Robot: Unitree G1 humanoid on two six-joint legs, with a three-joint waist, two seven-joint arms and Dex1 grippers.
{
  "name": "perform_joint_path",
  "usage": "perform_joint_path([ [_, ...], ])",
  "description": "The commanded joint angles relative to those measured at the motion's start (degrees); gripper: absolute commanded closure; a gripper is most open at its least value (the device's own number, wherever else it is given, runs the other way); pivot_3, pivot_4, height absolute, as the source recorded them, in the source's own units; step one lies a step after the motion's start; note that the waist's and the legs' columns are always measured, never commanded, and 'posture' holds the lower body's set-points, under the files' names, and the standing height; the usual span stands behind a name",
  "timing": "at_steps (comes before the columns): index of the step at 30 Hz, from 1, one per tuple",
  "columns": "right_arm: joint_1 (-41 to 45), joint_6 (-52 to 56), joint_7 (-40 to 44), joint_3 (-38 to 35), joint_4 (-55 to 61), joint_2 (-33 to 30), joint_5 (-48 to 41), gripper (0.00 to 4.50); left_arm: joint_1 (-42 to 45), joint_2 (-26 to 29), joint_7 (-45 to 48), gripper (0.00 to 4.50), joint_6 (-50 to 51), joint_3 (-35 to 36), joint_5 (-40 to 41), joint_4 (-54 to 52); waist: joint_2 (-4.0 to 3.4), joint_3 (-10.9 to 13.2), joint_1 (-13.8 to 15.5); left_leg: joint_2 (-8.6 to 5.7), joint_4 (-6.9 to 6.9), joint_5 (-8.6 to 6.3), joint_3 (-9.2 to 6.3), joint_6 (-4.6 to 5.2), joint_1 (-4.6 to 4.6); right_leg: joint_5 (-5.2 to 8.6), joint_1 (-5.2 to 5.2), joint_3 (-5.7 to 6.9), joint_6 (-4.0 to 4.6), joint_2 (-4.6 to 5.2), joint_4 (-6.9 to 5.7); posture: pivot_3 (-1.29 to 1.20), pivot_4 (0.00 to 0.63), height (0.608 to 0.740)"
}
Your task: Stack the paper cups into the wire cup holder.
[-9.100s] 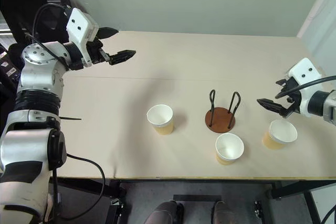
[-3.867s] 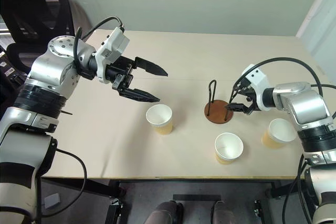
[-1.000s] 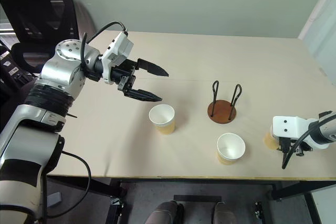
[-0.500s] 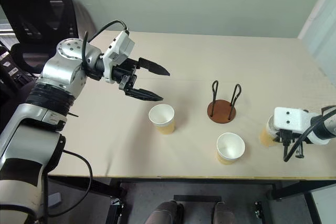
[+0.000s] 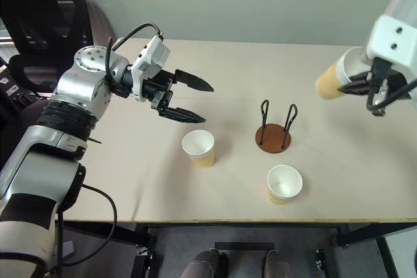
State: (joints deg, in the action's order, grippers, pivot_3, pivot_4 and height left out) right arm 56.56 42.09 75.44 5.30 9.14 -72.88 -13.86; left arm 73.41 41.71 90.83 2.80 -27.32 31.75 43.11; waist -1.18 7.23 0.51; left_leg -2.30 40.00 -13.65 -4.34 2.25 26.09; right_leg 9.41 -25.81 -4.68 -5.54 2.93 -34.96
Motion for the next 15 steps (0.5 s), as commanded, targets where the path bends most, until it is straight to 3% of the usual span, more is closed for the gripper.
perform_joint_path([
  [1, 5.3, 0.9, -1.0, 4.2, -2.0, 4.5, 2.5, 4.45, 2.2, -0.1, 1.7, 0.0, -1.2, 0.4, -0.2, 0.2, 0.0, 0.0, -0.1, 0.04, 0.01, -0.05, -0.09, 0.08, 0.02, -0.01, -0.01, -0.1, -0.01, 0.1, 0.01, 0.0, 0.15, 0.74],
  [7, 8.4, -2.3, -0.3, 9.3, -6.8, 10.6, 6.1, 4.45, 2.0, 0.3, 1.7, 0.0, -1.2, 0.5, -0.1, -0.2, -0.04, 0.0, 0.1, 0.03, -0.01, 0.1, -0.09, -0.11, 0.08, -0.03, -0.11, 0.06, -0.01, 0.11, -0.07, 0.0, 0.15, 0.74],
  [15, 8.8, -6.0, 1.7, 11.1, -10.2, 13.5, 8.8, 4.45, 1.4, 1.5, 1.7, 0.0, -0.8, 0.9, 0.0, -1.2, -0.04, 0.0, 0.2, 0.01, 0.0, 0.21, -0.1, -0.24, 0.24, 0.11, -0.21, 0.08, 0.04, 0.07, 0.0, 0.0, 0.15, 0.74],
])
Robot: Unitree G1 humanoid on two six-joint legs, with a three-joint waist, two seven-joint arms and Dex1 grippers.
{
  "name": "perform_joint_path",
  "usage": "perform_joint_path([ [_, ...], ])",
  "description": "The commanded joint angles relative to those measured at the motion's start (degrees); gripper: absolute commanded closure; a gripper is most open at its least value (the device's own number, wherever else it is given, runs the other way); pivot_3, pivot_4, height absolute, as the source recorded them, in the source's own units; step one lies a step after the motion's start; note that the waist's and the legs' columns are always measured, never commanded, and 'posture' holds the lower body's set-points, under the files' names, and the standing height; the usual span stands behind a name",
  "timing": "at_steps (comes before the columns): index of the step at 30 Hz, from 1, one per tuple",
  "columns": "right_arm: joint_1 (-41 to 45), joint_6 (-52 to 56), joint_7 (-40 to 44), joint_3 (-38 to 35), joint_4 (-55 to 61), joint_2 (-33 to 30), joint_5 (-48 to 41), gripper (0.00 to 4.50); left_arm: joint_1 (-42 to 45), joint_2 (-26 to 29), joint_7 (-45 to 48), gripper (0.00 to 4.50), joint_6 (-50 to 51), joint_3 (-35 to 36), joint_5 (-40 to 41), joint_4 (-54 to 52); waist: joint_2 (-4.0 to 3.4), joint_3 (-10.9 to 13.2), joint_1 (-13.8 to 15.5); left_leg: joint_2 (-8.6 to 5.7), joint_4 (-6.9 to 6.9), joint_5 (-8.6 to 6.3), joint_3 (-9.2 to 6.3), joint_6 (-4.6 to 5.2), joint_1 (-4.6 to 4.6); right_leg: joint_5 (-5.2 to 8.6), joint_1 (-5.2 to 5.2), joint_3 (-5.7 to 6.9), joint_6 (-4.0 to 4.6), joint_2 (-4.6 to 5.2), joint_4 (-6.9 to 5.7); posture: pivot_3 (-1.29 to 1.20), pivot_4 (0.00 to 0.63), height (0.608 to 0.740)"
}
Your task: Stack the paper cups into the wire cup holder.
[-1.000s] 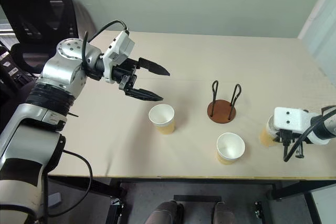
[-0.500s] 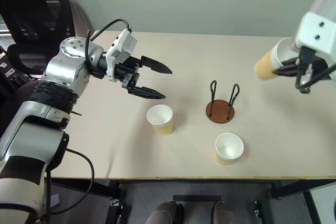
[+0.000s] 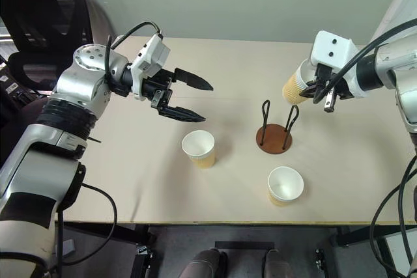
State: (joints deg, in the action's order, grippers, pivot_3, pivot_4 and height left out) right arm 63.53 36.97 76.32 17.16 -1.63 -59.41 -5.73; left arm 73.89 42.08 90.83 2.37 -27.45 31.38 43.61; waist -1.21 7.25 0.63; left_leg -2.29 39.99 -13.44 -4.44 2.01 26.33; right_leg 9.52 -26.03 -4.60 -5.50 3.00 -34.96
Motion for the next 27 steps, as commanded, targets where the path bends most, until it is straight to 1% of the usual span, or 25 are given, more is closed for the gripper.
perform_joint_path([
  [1, 1.8, -0.7, 1.0, -0.8, 0.8, 0.5, 0.7, 4.45, 0.9, 1.2, 1.7, 0.0, -0.4, 1.0, 0.3, -1.7, 0.0, 0.0, 0.0, 0.04, 0.0, -0.01, -0.06, 0.0, 0.01, 0.02, 0.0, -0.05, -0.04, 0.1, 0.01, 0.0, 0.15, 0.74],
  [6, 1.5, 1.2, 1.6, -1.1, 3.2, 2.4, 0.1, 4.45, 0.7, 1.3, 1.7, 0.0, -0.3, 1.2, 0.3, -1.8, 0.0, 0.0, -0.1, 0.02, -0.08, -0.02, -0.01, -0.01, 0.01, 0.1, -0.04, 0.04, 0.04, -0.02, -0.01, 0.0, 0.15, 0.74],
  [9, 1.7, 2.7, 1.7, -1.3, 4.7, 3.2, -0.3, 4.45, 0.7, 1.2, 1.7, 0.0, -0.4, 1.2, 0.4, -1.9, 0.0, 0.0, -0.1, 0.07, -0.07, -0.02, -0.08, -0.01, 0.01, 0.11, -0.04, -0.01, 0.04, 0.08, -0.03, 0.0, 0.15, 0.74],
  [14, 0.7, 4.0, 2.5, -1.3, 7.0, 2.9, -0.4, 4.45, 0.8, 0.9, 1.7, 0.0, -0.5, 1.2, 0.3, -1.6, 0.0, 0.0, -0.1, 0.01, -0.03, -0.02, -0.05, -0.01, 0.01, 0.18, -0.01, 0.03, 0.18, 0.04, -0.04, 0.0, 0.15, 0.74],
  [17, -0.4, 3.8, 2.7, -1.0, 7.7, 2.4, 0.0, 4.45, 0.9, 0.8, 1.7, 0.0, -0.5, 1.2, 0.4, -1.6, 0.0, 0.0, -0.1, 0.0, -0.02, -0.02, -0.03, -0.01, 0.01, 0.23, -0.01, 0.04, 0.27, 0.03, -0.06, 0.0, 0.15, 0.74],
  [27, -2.5, 0.7, 3.6, 0.3, 8.1, 1.6, 2.4, 4.45, 1.0, 0.8, 1.7, 0.0, -0.8, 1.5, 0.1, -1.3, 0.0, 0.0, -0.2, 0.05, -0.05, -0.02, -0.08, -0.02, -0.02, 0.13, -0.02, 0.0, 0.09, 0.04, -0.08, 0.0, 0.15, 0.74],
])
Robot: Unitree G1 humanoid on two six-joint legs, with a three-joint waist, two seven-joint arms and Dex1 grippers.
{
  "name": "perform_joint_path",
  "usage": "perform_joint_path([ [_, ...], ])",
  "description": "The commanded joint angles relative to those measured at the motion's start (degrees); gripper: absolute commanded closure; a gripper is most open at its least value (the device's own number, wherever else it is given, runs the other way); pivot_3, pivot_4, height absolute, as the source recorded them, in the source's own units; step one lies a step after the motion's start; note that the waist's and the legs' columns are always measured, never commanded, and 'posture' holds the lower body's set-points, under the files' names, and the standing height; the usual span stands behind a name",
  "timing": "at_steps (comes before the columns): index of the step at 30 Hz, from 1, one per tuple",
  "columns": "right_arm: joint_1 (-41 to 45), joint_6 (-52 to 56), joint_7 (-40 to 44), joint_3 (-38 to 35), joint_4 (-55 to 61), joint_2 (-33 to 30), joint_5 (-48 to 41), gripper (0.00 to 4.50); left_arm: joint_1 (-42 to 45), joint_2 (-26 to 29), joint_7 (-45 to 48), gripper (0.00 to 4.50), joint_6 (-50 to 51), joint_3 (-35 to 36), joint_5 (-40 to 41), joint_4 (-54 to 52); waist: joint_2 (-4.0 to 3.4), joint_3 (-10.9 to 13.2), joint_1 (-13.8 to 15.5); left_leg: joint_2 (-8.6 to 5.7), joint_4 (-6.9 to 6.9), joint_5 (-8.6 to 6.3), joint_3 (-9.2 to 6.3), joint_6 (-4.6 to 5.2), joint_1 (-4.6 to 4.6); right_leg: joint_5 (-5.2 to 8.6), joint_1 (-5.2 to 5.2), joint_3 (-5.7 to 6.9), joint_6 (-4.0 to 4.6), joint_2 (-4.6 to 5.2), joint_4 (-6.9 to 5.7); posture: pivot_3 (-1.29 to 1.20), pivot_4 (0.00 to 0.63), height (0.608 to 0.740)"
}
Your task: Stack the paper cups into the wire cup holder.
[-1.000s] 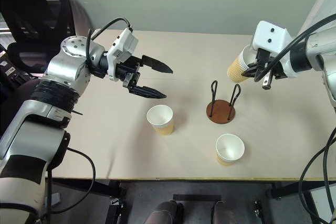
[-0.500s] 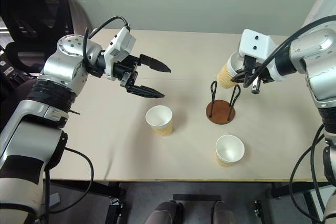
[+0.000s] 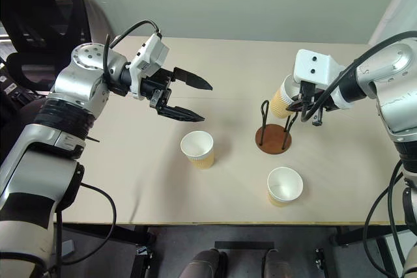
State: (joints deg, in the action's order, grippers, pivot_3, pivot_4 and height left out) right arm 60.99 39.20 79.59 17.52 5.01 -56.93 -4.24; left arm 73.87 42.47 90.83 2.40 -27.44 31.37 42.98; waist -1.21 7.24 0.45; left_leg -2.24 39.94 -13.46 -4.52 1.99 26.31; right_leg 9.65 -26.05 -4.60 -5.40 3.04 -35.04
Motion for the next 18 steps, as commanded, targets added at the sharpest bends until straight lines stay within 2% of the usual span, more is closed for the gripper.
perform_joint_path([
  [1, -0.2, -2.2, 0.5, 0.3, 1.4, -0.9, 1.2, 4.45, 1.0, 0.4, 1.7, 0.0, -0.9, 1.5, 0.1, -0.6, -0.01, 0.0, 0.0, 0.03, 0.01, 0.0, -0.02, 0.0, 0.0, 0.0, 0.0, -0.02, 0.0, 0.04, 0.01, 0.0, 0.15, 0.74],
  [12, -1.5, -5.0, 0.5, 1.3, 2.2, 0.2, 3.1, 4.45, 0.9, 0.4, 1.7, 0.0, -0.7, 1.6, 0.1, -0.8, 0.0, 0.0, 0.1, 0.0, 0.03, 0.0, -0.01, 0.0, 0.01, -0.01, 0.02, 0.0, -0.02, 0.05, 0.01, 0.0, 0.15, 0.74],
  [18, -0.8, -3.2, -1.1, 0.1, 2.1, 2.3, 2.4, 2.57, 0.8, 0.2, 1.7, 0.0, -0.6, 1.6, 0.1, -0.7, 0.0, 0.0, 0.0, 0.0, 0.03, 0.0, -0.02, 0.0, 0.0, -0.02, 0.02, -0.01, -0.03, 0.04, 0.0, 0.0, 0.15, 0.74],
])
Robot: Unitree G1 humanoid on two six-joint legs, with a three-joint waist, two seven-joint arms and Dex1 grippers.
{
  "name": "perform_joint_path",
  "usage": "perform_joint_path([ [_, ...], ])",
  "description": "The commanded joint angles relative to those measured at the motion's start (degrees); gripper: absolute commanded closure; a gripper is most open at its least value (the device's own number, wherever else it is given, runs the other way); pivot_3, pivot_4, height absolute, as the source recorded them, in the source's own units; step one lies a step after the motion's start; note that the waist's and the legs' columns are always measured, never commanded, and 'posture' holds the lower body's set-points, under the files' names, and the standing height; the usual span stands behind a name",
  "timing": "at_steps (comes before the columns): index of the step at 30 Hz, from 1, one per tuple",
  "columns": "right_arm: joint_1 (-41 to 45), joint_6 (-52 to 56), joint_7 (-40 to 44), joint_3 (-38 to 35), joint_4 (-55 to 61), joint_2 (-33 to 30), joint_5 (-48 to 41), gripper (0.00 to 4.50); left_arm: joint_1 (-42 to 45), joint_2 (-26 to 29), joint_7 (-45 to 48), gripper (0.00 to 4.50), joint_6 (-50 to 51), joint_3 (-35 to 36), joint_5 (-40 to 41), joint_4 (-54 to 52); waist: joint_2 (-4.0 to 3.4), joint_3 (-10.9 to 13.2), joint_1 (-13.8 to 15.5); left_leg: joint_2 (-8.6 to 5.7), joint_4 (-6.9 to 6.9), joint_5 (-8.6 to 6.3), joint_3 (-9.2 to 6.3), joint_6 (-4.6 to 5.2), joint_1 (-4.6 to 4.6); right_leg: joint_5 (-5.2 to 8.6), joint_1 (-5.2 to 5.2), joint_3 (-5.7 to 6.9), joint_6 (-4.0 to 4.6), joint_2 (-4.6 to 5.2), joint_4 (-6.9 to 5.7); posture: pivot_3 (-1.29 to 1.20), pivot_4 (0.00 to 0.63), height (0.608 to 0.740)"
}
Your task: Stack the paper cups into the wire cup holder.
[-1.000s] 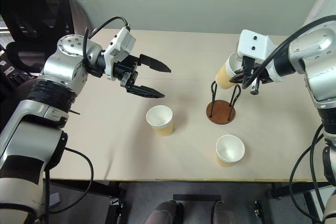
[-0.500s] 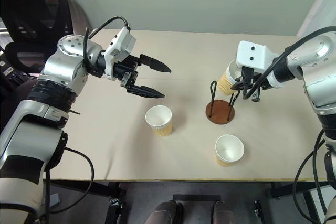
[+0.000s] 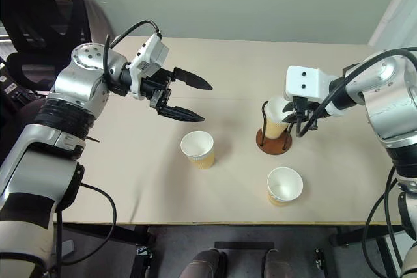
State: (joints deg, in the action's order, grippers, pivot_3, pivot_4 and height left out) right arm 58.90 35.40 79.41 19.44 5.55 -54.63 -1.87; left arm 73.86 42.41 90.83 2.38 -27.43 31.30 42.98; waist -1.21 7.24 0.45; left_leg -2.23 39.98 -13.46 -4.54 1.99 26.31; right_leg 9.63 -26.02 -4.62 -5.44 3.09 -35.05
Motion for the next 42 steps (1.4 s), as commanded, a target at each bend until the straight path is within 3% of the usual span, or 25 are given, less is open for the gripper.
perform_joint_path([
  [1, 1.5, 1.1, -1.3, -2.1, 1.4, 0.2, 0.0, 2.19, 0.8, 0.3, 1.7, 0.0, -0.6, 1.6, 0.2, -0.7, 0.0, 0.0, 0.0, -0.01, 0.0, 0.0, 0.02, 0.0, 0.01, 0.0, 0.0, 0.01, 0.0, -0.01, -0.01, 0.0, 0.15, 0.74],
  [6, 2.8, 4.6, -3.7, -4.6, 1.3, 1.9, -1.9, 0.38, 0.6, 0.5, 1.7, 0.0, 0.3, 1.3, 0.5, -0.9, -0.01, 0.0, 0.0, -0.02, 0.01, 0.0, 0.02, 0.0, 0.01, 0.0, 0.0, 0.0, 0.0, 0.02, 0.02, 0.0, 0.15, 0.74],
  [12, 3.7, 21.0, -5.4, -14.1, 7.5, 3.1, -13.4, 0.38, -0.8, 2.7, 1.7, 0.0, -3.3, -1.7, -1.9, -1.1, -0.01, 0.0, 0.0, 0.0, -0.03, 0.0, 0.02, -0.02, 0.01, 0.05, -0.01, 0.02, 0.06, -0.03, 0.02, 0.0, 0.15, 0.74],
  [15, 2.6, 28.3, -6.1, -18.4, 13.4, 1.6, -19.3, 0.38, -1.0, 4.2, 1.7, 0.0, -2.5, -1.4, 1.0, -3.7, 0.0, 0.0, 0.1, 0.01, -0.04, -0.02, 0.01, -0.06, 0.05, 0.18, -0.03, 0.04, 0.25, -0.08, 0.03, 0.0, 0.15, 0.74],
  [20, 2.0, 32.9, -9.9, -21.6, 18.3, 0.6, -24.5, 0.38, -2.3, 6.7, 1.7, 0.0, -5.0, -2.8, 0.1, -5.6, -0.01, 0.0, 0.2, -0.05, -0.05, -0.05, 0.07, -0.11, 0.01, 0.38, -0.02, 0.08, 0.54, -0.14, 0.02, 0.0, 0.15, 0.74],
  [27, 1.9, 34.6, -12.4, -23.1, 18.8, -1.1, -30.1, 0.38, -3.1, 10.0, 1.7, 0.0, -9.6, -9.0, -3.0, -7.4, -0.01, 0.0, 0.1, -0.03, 0.02, -0.04, 0.01, -0.13, -0.12, 0.37, 0.0, -0.07, 0.55, -0.07, -0.19, 0.0, 0.15, 0.74],
  [35, -4.1, 26.4, -10.4, -23.4, 12.3, -9.4, -29.6, 0.38, -2.7, 9.4, 1.7, 0.0, -9.6, -8.0, -3.1, -7.3, 0.0, 0.0, 0.3, -0.1, 0.01, -0.07, 0.04, -0.09, -0.12, 0.36, 0.02, 0.03, 0.57, -0.04, -0.27, 0.0, 0.15, 0.74],
  [42, -8.2, 20.9, -11.0, -23.9, 10.0, -11.6, -29.5, 0.38, -4.9, 10.0, 1.7, 0.0, -7.2, -6.2, -2.2, -11.1, 0.0, 0.0, 0.1, -0.02, -0.03, -0.06, 0.06, -0.1, -0.14, 0.28, -0.02, -0.05, 0.4, -0.05, -0.34, 0.0, 0.15, 0.74],
])
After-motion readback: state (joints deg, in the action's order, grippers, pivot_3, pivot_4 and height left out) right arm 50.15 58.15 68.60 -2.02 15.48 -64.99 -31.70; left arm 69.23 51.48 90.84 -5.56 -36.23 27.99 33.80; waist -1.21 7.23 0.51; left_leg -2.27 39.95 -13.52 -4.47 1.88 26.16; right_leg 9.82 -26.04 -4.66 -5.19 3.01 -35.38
